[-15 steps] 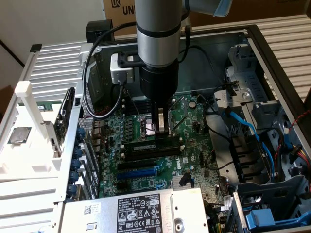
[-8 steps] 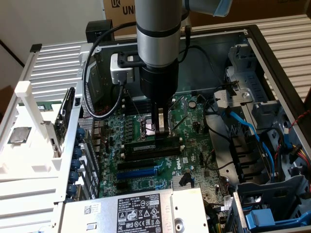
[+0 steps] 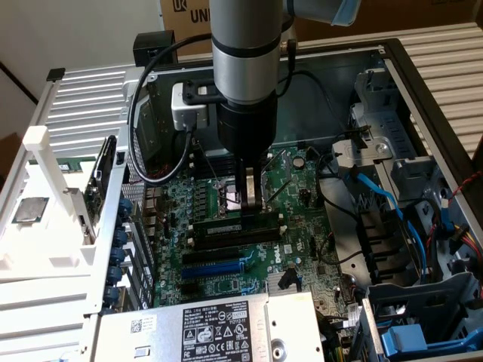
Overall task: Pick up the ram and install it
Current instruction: 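Insert the ram into the slot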
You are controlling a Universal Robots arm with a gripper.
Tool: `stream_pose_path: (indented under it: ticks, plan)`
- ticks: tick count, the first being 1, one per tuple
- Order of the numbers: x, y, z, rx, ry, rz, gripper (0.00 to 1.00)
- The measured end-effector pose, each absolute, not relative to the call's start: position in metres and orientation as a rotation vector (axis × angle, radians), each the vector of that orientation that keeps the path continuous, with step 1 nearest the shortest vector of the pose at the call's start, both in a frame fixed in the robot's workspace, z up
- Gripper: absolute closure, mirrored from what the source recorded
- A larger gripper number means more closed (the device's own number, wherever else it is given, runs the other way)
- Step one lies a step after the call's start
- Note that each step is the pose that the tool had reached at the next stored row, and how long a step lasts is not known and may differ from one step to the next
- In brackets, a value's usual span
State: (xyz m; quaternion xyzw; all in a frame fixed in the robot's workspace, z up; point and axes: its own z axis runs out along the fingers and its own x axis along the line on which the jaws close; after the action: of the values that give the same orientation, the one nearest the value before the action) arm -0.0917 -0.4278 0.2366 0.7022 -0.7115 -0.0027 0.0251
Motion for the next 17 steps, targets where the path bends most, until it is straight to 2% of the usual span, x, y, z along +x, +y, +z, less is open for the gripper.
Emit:
stream_pose_path:
  ticks: [17]
  plan:
    - [-0.0917, -0.4278, 0.2344, 2.172, -2.200, -0.008, 0.88]
